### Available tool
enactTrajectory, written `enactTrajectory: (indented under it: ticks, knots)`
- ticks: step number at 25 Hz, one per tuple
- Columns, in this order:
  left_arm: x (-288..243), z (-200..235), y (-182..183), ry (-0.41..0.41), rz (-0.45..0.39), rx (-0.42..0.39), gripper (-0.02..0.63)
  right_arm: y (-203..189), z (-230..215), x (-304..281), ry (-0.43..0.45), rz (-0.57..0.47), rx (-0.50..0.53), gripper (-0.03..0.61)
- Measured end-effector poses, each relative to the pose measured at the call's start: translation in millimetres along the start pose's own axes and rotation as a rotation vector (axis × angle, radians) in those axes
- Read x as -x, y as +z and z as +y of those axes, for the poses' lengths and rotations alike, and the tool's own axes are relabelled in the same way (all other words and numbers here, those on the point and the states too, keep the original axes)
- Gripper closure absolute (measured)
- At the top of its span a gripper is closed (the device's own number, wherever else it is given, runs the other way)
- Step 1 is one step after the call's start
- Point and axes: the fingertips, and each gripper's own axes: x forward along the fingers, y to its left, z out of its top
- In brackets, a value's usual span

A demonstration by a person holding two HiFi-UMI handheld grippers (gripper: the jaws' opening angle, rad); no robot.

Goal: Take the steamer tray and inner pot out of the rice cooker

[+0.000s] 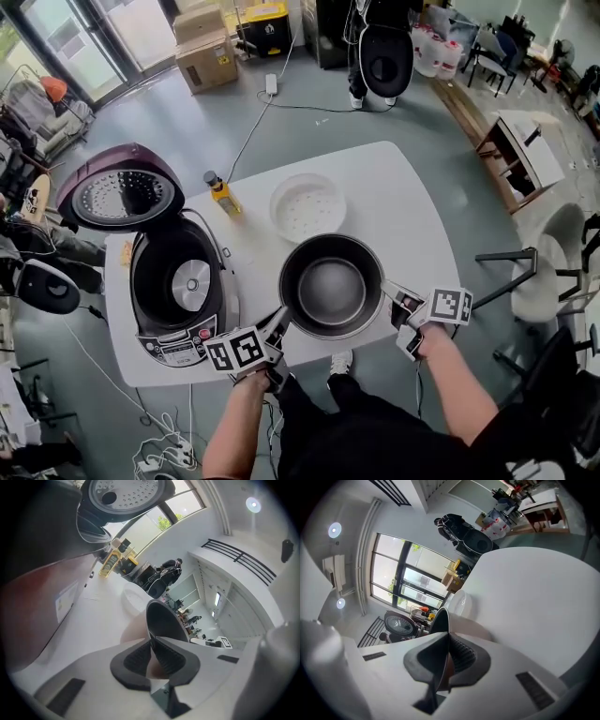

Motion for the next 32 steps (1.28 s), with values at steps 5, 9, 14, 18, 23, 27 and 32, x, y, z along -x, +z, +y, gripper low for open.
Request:
enactTrajectory:
  ticks: [5, 9, 14, 18, 23, 27, 32]
  knots:
    - [-2.3, 2.4, 4.7, 0.012, -0.024, -0.054, 0.575, 2.8, -9.0, -5.1, 0.032, -0.017, -0.007, 0.569]
    - [-0.3, 5.2, 7.4, 0.033, -0.052, -0.066, 0.562, 3.9, -8.6, -5.4, 0.028, -0.027, 0.036, 0.563]
    - [20.4, -3.4, 23.6, 0.128, -0.108, -0.199, 0.503, 28.7, 4.7, 14.5, -0.016, -0.098, 0.171, 0.517]
    - [49.5, -32.4, 58.0, 0.162, -0.192, -0.324, 0.492, 55.5, 58.6, 28.4, 0.080, -0.174, 0.200, 0.505]
    - [93.0, -80.9, 103.0, 0.168, -0.357, -0.473, 0.457, 58.5, 144.7, 32.3, 0.155, -0.208, 0.427, 0.431]
    - [122.1, -103.4, 129.5, 0.207, -0.444, -0.609, 0.399, 52.5, 208.0, 24.5, 0.190, -0.257, 0.643, 0.341]
    - [159.9, -115.2, 151.1, 0.321, -0.522, -0.768, 0.383, 41.7, 269.6, 18.3, 0.164, -0.368, 0.939, 0.311]
